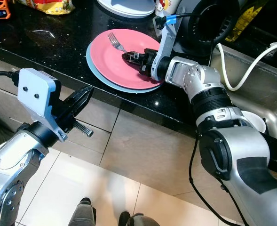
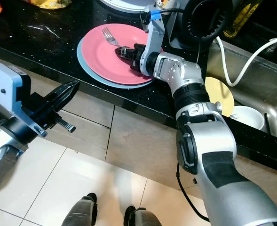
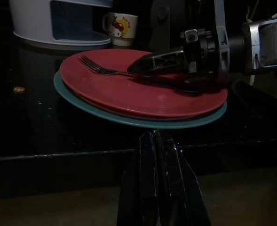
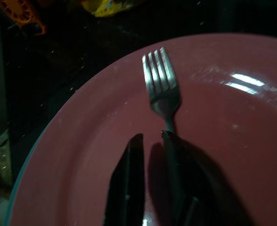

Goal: Kitchen organization

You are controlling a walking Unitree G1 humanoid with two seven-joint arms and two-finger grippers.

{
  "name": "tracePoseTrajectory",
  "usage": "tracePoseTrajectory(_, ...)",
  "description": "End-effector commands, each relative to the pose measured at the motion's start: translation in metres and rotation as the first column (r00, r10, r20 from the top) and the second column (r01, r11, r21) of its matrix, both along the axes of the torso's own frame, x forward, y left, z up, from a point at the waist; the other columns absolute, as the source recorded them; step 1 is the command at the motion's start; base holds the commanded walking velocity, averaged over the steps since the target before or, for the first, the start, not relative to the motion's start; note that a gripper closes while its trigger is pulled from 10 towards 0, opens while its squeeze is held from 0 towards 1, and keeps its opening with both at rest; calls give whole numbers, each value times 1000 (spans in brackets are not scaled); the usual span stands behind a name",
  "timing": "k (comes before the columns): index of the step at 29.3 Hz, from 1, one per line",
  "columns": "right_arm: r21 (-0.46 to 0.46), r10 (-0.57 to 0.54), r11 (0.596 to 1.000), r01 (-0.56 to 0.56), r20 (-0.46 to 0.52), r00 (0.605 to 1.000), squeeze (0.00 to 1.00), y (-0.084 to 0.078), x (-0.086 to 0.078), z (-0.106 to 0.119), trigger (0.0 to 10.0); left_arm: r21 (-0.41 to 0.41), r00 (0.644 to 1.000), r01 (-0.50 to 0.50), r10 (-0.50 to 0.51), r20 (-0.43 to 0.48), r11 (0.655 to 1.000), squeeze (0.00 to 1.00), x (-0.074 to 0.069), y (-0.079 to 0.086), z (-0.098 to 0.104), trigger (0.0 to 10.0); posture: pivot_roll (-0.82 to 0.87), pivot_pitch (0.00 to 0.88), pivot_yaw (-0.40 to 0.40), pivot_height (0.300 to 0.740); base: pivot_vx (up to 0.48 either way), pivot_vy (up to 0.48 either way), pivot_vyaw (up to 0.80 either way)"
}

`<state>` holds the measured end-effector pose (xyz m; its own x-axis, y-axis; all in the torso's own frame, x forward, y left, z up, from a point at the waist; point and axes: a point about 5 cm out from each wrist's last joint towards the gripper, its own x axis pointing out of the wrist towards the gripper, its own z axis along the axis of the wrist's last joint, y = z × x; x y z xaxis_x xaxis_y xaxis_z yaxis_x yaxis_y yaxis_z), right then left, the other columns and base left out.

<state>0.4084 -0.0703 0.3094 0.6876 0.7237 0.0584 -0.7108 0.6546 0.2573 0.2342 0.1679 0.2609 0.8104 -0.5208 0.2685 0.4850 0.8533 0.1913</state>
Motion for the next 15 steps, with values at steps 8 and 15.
tracePoseTrajectory(8,-283,-127,948,149,94,987,1000,-2,6,-6,10000,-2,1000,23,-23,-14,1000,0,-1,-5,-4,10000,191,199,-212,740,0,0,0)
tracePoseTrajectory(15,-442,-143,882,163,77,987,506,-6,6,-15,10000,-2,999,29,-30,-17,1000,0,0,-6,-5,10000,181,199,-215,740,0,0,0)
